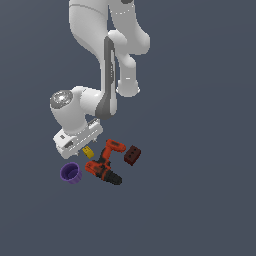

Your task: Pick up a designated object from a clutter of objects.

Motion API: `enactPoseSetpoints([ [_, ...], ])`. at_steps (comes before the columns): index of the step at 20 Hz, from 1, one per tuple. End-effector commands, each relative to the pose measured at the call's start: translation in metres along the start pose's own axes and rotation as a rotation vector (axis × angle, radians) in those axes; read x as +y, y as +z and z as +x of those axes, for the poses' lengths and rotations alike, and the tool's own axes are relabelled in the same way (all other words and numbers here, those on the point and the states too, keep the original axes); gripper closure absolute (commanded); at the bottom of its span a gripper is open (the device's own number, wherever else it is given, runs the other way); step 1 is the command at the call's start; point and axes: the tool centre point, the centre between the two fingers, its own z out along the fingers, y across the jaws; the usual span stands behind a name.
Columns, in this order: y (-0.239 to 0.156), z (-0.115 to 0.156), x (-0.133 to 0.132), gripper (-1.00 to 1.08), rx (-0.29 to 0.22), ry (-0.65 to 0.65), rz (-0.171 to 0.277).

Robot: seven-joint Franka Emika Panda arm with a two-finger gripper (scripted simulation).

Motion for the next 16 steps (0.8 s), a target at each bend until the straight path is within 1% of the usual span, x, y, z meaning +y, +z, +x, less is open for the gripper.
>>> enactPoseSetpoints([
  [1,0.002,-0.002,0.001,-0.92,0.000,-0.010,-0.001],
  [8,0.008,-0.002,0.001,-0.92,0.000,-0.008,0.000],
  [16,0.043,-0.003,0.000,-0.92,0.000,-0.010,-0.001],
])
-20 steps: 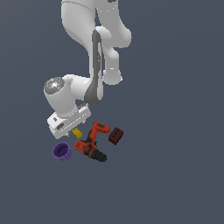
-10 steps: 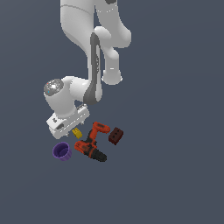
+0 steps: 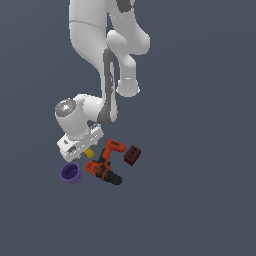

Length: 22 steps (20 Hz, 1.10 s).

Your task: Pick up a designated object from a clutter of objects.

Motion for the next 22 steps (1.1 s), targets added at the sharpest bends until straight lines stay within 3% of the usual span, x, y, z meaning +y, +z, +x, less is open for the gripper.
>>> enactPoseSetpoints([
  [1,0.010,0.000,0.000,-0.92,0.000,-0.001,0.000],
  [6,0.017,0.000,0.001,-0.92,0.000,-0.002,-0.001],
  [7,0.017,0.000,0.001,1.08,0.000,-0.002,-0.001],
  [22,0.002,-0.003,0.006,1.08,0.006,0.013,-0.021],
])
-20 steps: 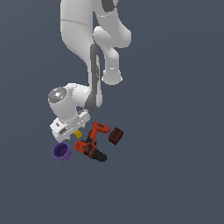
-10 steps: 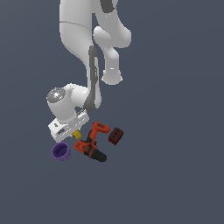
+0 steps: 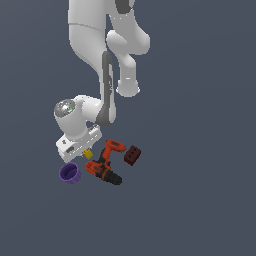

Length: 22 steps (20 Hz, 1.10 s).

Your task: Pick up a designated object from a clutter of objects.

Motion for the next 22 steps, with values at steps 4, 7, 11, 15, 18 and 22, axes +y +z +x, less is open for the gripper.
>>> enactPoseSetpoints([
  [4,-0.012,0.005,-0.010,1.08,0.000,-0.001,0.000],
  [7,-0.023,0.009,-0.020,1.08,0.000,-0.001,0.001],
  [11,-0.043,0.017,-0.038,1.08,0.000,-0.002,0.002],
  [15,-0.069,0.027,-0.061,1.08,0.000,-0.003,0.003],
  [18,-0.090,0.036,-0.079,1.08,-0.001,-0.004,0.005],
  [22,-0.119,0.047,-0.104,1.08,-0.003,-0.006,0.006],
])
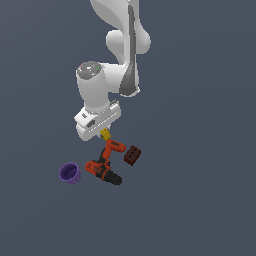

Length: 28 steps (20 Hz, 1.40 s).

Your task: Pick up a designated object from a clutter of objects.

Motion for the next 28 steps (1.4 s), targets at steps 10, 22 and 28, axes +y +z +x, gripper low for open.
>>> enactPoseSetpoints([
  [10,-0.089,0.035,-0.076,1.08,-0.005,-0.004,0.003],
  [22,-0.179,0.072,-0.149,1.08,-0.005,-0.009,0.009],
  [28,-0.207,0.085,-0.170,1.08,-0.004,-0.010,0.012],
])
